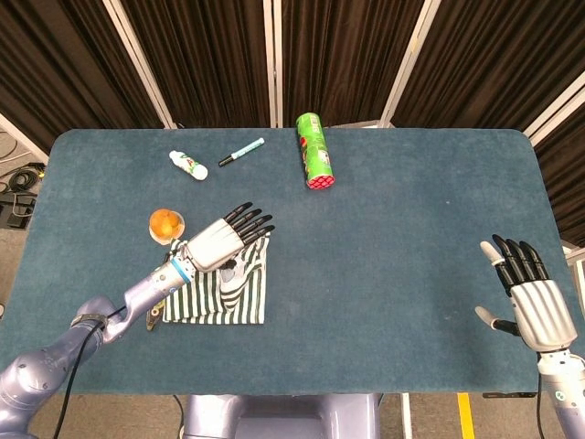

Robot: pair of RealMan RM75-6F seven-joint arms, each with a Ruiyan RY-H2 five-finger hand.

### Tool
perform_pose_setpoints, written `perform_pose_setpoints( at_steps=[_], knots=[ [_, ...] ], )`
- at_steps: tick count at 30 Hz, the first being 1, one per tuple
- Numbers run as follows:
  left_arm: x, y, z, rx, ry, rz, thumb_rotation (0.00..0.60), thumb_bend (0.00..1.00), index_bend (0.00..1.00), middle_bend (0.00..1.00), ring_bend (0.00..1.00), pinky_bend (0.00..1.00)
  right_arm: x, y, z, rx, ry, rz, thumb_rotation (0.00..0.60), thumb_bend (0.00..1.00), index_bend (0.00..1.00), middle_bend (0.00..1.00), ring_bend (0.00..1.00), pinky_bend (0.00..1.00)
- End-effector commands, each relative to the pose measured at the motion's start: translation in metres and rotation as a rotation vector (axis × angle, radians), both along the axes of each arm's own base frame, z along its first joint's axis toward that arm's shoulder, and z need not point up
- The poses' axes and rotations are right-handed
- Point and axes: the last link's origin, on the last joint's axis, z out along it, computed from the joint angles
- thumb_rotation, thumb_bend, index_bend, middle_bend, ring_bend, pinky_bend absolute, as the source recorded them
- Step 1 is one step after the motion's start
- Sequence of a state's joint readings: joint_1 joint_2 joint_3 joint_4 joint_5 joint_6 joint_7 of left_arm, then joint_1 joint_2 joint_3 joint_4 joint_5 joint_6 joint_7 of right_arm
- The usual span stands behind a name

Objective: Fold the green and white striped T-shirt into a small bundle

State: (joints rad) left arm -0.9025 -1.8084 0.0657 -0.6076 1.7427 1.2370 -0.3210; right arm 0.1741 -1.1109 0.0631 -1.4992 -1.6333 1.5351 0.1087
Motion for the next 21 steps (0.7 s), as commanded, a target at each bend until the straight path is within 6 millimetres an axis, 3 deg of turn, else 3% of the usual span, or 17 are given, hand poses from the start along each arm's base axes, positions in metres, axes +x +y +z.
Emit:
perform_pose_setpoints(
  at_steps=[1, 8, 14, 17, 21],
  knots=[
    [0.004, -0.004, 0.023, 0.002, -0.071, -0.003, 0.600, 0.00, 0.00, 0.00, 0.00, 0.00, 0.001, 0.001, 0.000, -0.001, -0.003, 0.003, 0.600, 0.00, 0.06, 0.00, 0.00, 0.00],
    [-0.016, -0.020, 0.054, -0.018, 0.063, 0.020, 0.600, 0.00, 0.00, 0.00, 0.00, 0.00, 0.004, 0.004, 0.002, -0.002, -0.013, 0.015, 0.600, 0.00, 0.06, 0.00, 0.00, 0.00],
    [-0.043, -0.037, 0.066, -0.054, 0.160, 0.091, 0.600, 0.00, 0.00, 0.00, 0.00, 0.00, 0.004, 0.005, 0.002, 0.001, -0.017, 0.016, 0.600, 0.00, 0.06, 0.00, 0.00, 0.00],
    [-0.056, -0.042, 0.067, -0.052, 0.204, 0.104, 0.600, 0.00, 0.00, 0.00, 0.00, 0.00, 0.004, 0.004, 0.002, 0.003, -0.017, 0.016, 0.600, 0.00, 0.06, 0.00, 0.00, 0.00],
    [-0.063, -0.042, 0.053, -0.062, 0.211, 0.139, 0.600, 0.00, 0.00, 0.00, 0.00, 0.00, 0.005, 0.003, 0.000, 0.007, -0.016, 0.018, 0.600, 0.00, 0.06, 0.00, 0.00, 0.00]
  ],
)
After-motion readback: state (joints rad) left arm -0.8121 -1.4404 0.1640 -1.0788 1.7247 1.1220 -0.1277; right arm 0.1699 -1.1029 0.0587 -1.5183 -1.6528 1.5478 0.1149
